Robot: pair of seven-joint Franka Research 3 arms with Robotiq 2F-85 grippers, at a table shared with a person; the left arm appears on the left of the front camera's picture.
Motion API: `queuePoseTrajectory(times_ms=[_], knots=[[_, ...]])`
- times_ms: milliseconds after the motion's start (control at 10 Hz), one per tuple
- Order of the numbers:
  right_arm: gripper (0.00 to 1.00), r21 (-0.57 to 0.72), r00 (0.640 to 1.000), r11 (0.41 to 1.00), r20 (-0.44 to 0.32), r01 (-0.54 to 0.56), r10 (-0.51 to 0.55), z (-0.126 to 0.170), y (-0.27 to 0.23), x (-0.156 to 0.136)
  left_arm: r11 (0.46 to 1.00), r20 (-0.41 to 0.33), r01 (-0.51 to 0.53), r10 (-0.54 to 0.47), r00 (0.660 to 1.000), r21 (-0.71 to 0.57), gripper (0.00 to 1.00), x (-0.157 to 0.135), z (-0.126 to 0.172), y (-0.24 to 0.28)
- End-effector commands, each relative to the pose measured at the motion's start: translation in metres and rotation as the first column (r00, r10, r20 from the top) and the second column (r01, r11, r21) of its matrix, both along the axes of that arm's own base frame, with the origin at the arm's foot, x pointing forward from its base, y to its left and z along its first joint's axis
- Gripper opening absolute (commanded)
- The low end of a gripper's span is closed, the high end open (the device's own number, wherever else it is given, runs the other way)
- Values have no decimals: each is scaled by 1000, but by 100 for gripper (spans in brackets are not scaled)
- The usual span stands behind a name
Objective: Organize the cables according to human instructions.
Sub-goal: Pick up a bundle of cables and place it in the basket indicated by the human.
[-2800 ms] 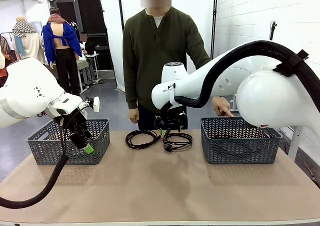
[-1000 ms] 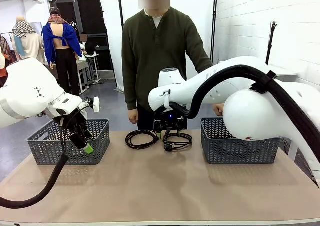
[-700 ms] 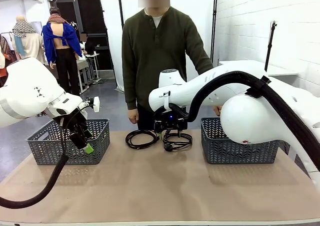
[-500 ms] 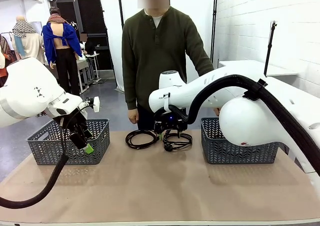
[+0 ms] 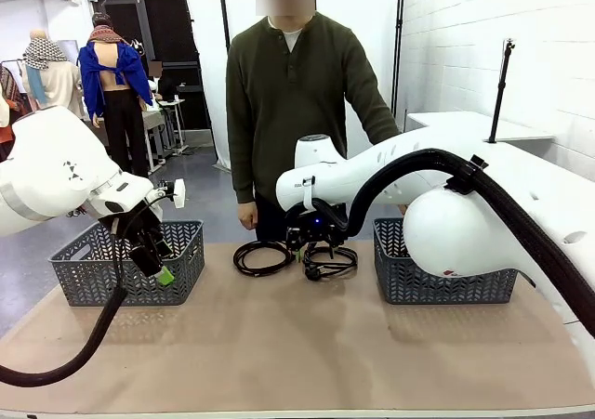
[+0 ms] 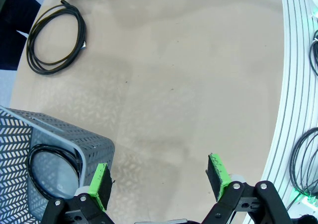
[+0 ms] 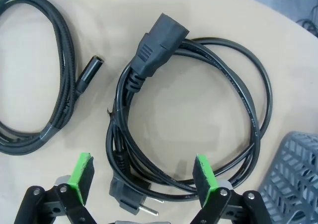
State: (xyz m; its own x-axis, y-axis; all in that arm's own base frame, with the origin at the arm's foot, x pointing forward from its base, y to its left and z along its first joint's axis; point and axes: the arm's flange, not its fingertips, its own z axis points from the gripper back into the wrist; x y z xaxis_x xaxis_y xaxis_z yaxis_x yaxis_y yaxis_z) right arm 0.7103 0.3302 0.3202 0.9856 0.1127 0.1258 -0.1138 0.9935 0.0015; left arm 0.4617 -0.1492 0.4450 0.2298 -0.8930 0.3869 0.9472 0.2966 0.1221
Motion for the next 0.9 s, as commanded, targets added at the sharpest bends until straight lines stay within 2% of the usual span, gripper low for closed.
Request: queuePoseTrajectory(times_ms=[0, 700, 800], knots=[[100, -9, 999, 1000, -28, 29, -30, 1, 10, 13, 1000, -8, 2, -2, 1000, 1, 100, 0, 3, -1], [100, -40, 999, 999, -41, 34, -36, -11, 13, 19, 1000, -8, 2, -2, 1000, 1, 100, 0, 3, -1], [89, -36, 999, 999, -37, 36, -37, -10, 13, 19, 1000, -8, 2, -2, 1000, 1, 100, 0, 3, -1]])
